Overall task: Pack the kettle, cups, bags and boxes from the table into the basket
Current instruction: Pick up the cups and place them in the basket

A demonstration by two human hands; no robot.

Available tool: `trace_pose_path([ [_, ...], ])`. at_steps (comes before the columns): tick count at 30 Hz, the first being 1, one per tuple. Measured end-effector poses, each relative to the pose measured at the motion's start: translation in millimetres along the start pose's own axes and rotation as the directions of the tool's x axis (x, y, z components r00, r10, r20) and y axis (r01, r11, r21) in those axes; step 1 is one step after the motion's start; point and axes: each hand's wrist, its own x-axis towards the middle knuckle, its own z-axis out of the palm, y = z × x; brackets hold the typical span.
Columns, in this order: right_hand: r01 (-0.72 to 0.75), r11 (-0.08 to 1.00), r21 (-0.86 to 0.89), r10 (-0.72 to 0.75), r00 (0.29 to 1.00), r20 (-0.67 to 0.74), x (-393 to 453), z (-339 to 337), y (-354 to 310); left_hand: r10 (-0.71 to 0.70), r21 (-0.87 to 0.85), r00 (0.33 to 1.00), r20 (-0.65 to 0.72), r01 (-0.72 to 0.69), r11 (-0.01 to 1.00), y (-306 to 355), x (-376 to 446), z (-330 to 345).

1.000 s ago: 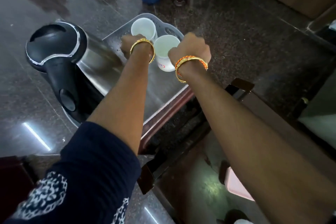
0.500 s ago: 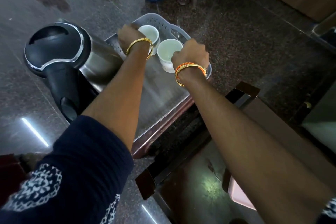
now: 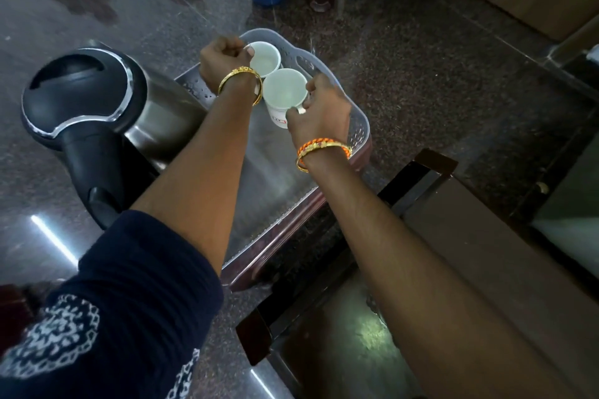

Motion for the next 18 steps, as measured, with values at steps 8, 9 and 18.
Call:
trace_pose_path([
  [8, 0.112, 0.972, 0.205, -0.068, 0.976, -0.208, -27, -20, 13, 0.166, -0.11, 0.986, -0.02, -0.167, 0.98, -11, -58, -21],
  [9, 0.124, 0.96, 0.252, -0.059, 0.966, -0.25, -37, -27, 19, 0.242, -0.086, 0.97, -0.009, -0.242, 0.967, -15, -81, -24],
  [18, -0.155, 0.903, 0.401, 0.357, 0.79, -0.499, -175, -81, 136, 0.346, 0.078, 0.862, 0.369, -0.4, 0.913, -119, -298, -61],
])
